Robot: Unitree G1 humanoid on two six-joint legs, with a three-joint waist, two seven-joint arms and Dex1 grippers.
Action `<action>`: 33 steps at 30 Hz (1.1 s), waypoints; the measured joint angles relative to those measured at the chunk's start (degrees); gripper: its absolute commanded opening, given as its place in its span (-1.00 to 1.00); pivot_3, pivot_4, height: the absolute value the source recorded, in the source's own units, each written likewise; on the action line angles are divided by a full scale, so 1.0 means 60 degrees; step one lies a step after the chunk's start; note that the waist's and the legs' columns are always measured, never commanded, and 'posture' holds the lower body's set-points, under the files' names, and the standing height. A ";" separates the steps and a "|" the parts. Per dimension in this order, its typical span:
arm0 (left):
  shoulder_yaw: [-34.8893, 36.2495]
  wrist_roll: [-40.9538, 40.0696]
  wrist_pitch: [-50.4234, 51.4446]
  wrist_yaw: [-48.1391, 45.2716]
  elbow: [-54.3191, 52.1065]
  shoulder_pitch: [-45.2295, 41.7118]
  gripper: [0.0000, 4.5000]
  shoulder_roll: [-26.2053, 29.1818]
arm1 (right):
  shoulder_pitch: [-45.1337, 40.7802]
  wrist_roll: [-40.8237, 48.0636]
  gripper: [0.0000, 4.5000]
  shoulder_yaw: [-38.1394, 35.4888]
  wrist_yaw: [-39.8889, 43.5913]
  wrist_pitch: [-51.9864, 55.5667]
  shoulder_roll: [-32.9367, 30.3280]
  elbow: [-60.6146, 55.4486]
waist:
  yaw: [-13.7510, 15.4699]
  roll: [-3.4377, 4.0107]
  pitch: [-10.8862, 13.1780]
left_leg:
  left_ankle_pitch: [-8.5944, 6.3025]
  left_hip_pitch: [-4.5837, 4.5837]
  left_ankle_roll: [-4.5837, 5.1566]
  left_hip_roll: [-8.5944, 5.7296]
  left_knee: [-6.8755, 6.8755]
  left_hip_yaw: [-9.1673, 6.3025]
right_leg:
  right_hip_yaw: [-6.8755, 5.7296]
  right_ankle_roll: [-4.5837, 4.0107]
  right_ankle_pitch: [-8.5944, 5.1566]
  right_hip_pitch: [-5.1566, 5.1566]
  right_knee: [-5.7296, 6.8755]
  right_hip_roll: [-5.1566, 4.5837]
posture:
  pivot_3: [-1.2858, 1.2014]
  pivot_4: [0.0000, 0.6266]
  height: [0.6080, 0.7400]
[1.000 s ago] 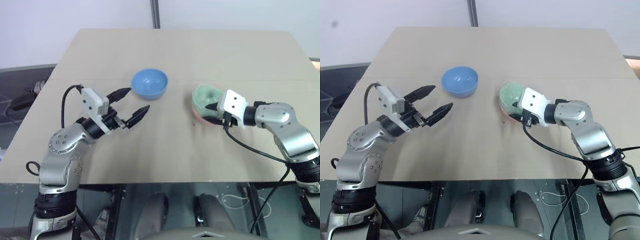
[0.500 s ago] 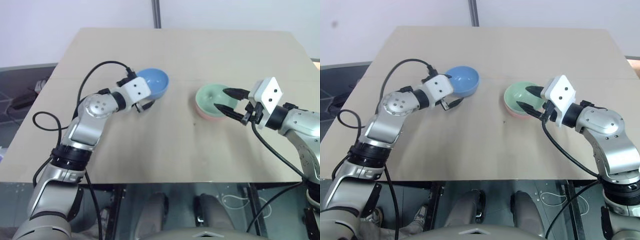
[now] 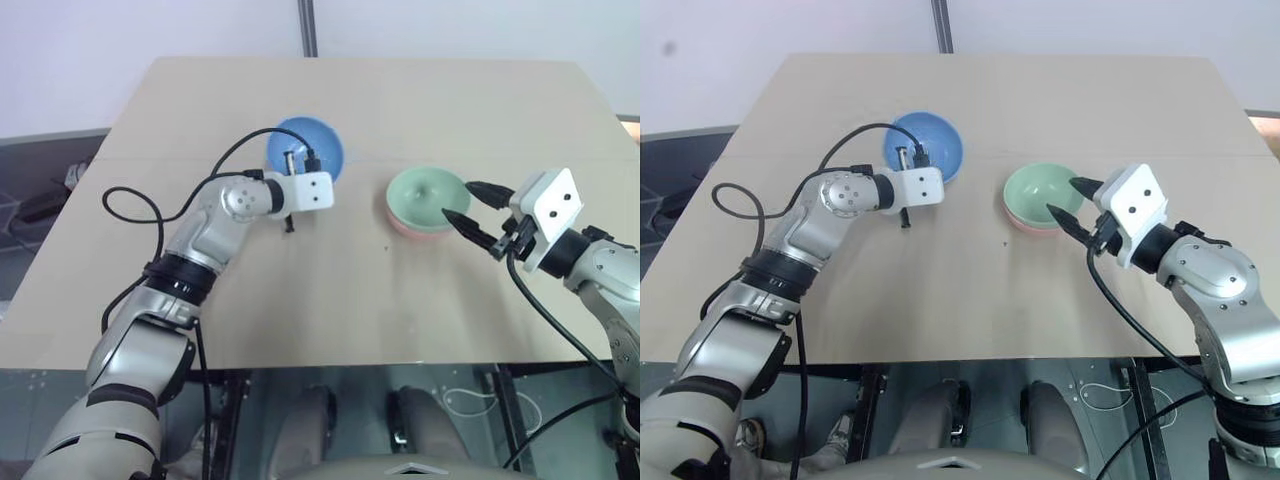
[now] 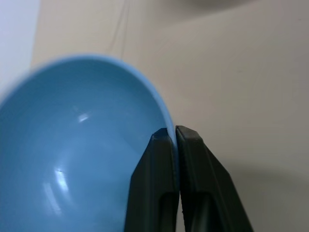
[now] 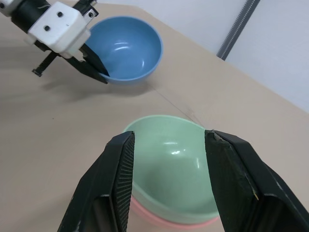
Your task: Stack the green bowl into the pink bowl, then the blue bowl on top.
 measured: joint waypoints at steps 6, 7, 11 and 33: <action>0.0375 -0.1132 -0.0161 -0.0812 -0.0473 -0.0354 -0.98 -0.0617 | 0.0563 0.0056 0.14 -0.0838 -0.0264 0.0193 -0.0055 -0.0374 | 0.0111 -0.0004 0.0002 | -0.0007 -0.0013 0.0012 -0.0006 0.0059 -0.0008 | -0.0009 0.0003 -0.0002 0.0002 0.0043 -0.0005 | 0.03 -0.52 1.00; 0.0505 -0.2240 -0.0423 -0.1690 -0.0818 -0.0911 -0.98 -0.1392 | 0.1505 0.0101 0.14 -0.1586 -0.0422 0.0454 -0.0063 -0.0862 | 0.0280 -0.0003 0.0002 | -0.0007 -0.0014 0.0012 -0.0009 0.0069 -0.0020 | -0.0020 0.0003 -0.0004 0.0005 0.0055 -0.0004 | 0.03 -0.52 1.00; 0.0487 -0.2886 -0.0912 -0.2400 -0.0823 -0.1578 -0.98 -0.2194 | 0.2311 0.0154 0.14 -0.2359 -0.0619 0.0790 -0.0061 -0.1515 | 0.0207 0.0003 -0.0002 | -0.0008 0.0001 0.0013 -0.0010 0.0071 0.0000 | 0.0006 0.0004 -0.0004 0.0009 0.0067 0.0003 | 0.03 -0.52 1.00; 0.3266 -0.4773 0.0247 -0.1458 -0.3444 0.3130 0.51 -0.1340 | 0.2467 0.0324 0.49 -0.1608 -0.0213 -0.0460 0.0166 -0.0508 | -0.0191 0.0027 -0.0026 | -0.0009 0.0058 0.0016 0.0035 0.0052 0.0041 | 0.0094 0.0001 -0.0005 0.0007 0.0105 0.0035 | 0.03 -0.52 1.00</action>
